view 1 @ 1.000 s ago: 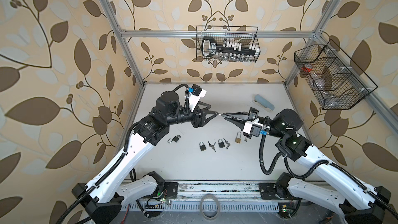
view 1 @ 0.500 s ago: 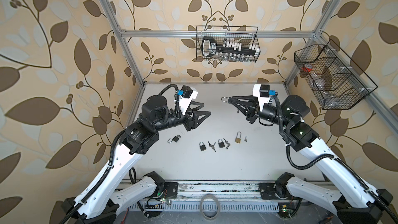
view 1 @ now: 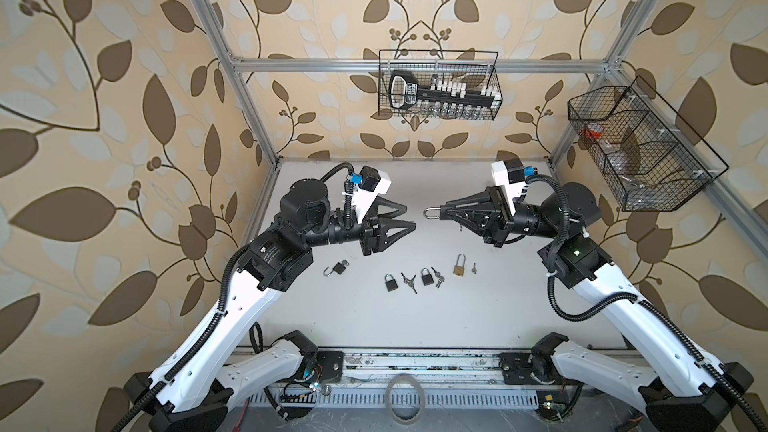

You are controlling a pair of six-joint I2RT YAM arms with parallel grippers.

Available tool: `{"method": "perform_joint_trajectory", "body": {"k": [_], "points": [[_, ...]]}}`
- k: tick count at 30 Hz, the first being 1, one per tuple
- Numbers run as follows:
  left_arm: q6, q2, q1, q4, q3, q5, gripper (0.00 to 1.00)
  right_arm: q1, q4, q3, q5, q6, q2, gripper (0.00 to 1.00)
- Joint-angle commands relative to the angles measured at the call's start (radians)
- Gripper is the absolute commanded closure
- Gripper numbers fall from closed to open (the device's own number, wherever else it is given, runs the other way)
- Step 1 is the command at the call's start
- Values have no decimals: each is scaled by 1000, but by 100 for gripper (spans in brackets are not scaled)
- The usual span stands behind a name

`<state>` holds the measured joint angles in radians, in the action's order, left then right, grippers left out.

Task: Lock with the key

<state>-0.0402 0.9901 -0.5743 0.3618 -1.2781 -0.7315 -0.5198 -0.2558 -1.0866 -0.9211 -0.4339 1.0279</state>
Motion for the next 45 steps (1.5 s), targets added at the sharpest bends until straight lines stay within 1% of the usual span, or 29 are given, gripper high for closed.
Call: {"method": "perform_joint_trajectory", "body": {"k": [1,3,7,11,13,16,19,22,25,27,30,31,33,36,38,39,45], "points": [[-26,12,10,-89,-52,-105,52,-20,-22,5,-27,8,-15,100],[-43,19,9,-117,-53,-136,54,-30,-7,1,-16,26,-15,100],[-43,16,9,-125,-50,-151,62,-36,2,1,-9,39,-17,100],[-41,8,7,-127,-41,-181,63,-37,14,6,18,53,-28,100],[-41,5,9,-124,-38,-176,64,-37,11,5,15,48,-29,100],[-40,11,8,-116,-38,-174,70,-47,0,3,8,44,-28,100],[-41,22,8,-120,-41,-183,74,-57,-4,1,8,42,-24,100],[-44,33,7,-126,-47,-199,82,-67,-5,0,14,45,-20,100],[-46,36,7,-134,-47,-204,86,-72,-6,0,21,45,-17,100],[-44,35,7,-135,-44,-204,92,-72,-7,1,22,45,-15,100],[-44,32,7,-135,-42,-203,92,-77,-5,1,32,47,-11,100],[-42,29,7,-134,-40,-200,89,-78,0,1,40,45,-11,100],[-35,21,7,-130,-39,-192,79,-78,18,-4,57,44,-8,100],[-23,9,7,-127,-32,-173,77,-80,22,-7,62,24,-2,100],[-23,8,8,-127,-32,-171,78,-82,31,-13,64,16,4,100],[-24,11,7,-127,-33,-173,81,-84,32,-15,65,17,6,100],[-33,21,7,-138,-38,-189,90,-91,29,-17,73,14,13,100]]}}
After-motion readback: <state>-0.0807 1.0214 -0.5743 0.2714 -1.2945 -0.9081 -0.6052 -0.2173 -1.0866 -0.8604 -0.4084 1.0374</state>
